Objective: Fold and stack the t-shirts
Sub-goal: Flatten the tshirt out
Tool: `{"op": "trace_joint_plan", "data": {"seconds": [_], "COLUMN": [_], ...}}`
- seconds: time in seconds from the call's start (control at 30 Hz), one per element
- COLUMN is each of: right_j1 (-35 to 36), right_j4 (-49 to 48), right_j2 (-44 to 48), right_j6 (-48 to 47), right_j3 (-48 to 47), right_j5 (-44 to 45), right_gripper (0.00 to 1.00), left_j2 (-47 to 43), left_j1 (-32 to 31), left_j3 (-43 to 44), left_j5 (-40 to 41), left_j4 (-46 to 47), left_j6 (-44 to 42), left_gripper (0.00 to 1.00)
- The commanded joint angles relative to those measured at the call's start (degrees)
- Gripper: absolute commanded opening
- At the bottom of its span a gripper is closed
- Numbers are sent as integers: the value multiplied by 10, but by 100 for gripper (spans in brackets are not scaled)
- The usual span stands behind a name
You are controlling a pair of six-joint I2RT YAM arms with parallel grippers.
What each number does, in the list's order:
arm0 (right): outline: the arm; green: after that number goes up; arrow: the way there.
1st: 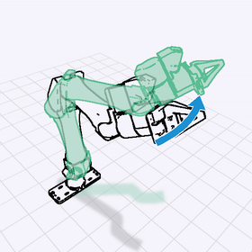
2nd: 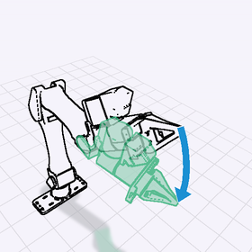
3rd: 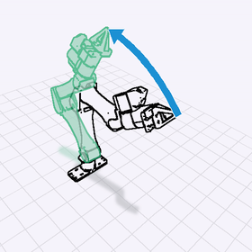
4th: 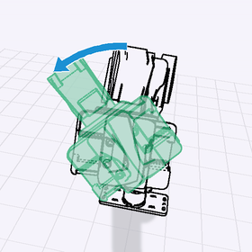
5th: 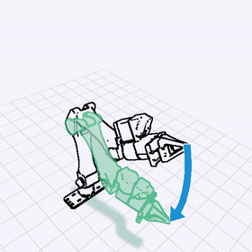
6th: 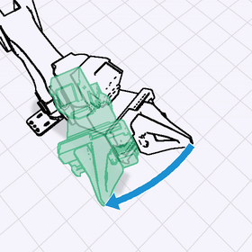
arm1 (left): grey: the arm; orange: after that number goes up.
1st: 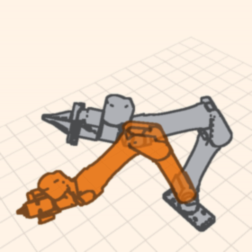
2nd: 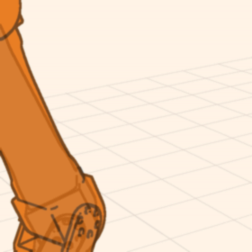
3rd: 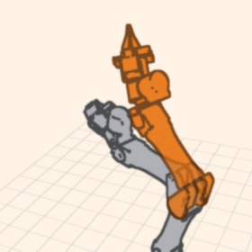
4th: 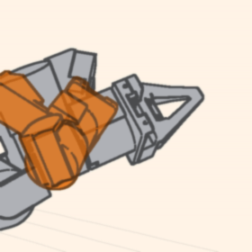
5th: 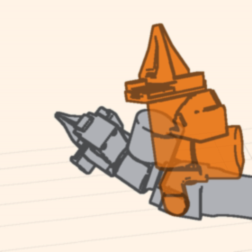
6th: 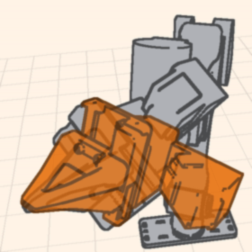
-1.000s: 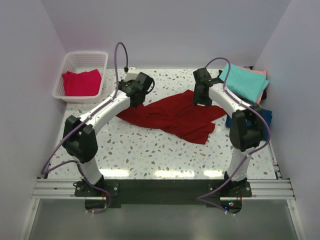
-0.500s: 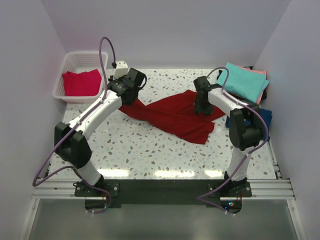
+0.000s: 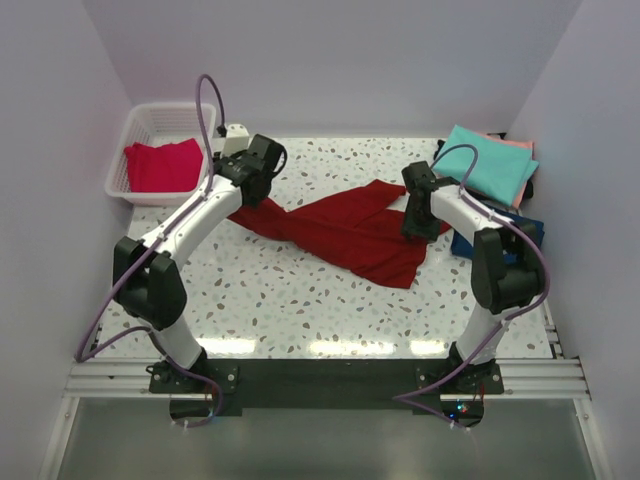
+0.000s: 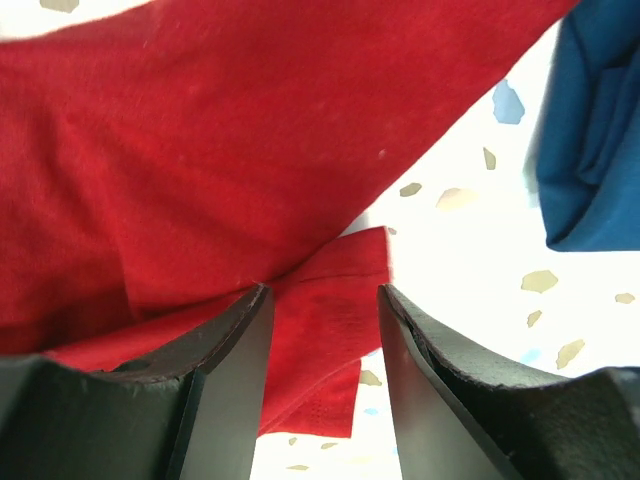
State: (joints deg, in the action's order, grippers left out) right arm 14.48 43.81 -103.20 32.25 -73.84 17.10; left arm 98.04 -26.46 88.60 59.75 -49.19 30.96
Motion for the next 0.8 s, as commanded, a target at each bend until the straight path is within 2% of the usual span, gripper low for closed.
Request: {"op": "trace_joint_plan", "data": {"seconds": [0.0, 0.77], "right_j1": [-3, -1], "right_j4": [-10, -51], "right_j2": [24, -28], "right_j6": [15, 19], "right_j3": [-1, 2], "right_j5": [19, -37], "right_gripper": [50, 50], "left_j2": [3, 7], "left_j1": [23, 37], "left_j3": [20, 18], "left_j5": [40, 17], "left_j4": [-27, -16], "left_j6": [34, 22], "left_gripper": [0, 0]}}
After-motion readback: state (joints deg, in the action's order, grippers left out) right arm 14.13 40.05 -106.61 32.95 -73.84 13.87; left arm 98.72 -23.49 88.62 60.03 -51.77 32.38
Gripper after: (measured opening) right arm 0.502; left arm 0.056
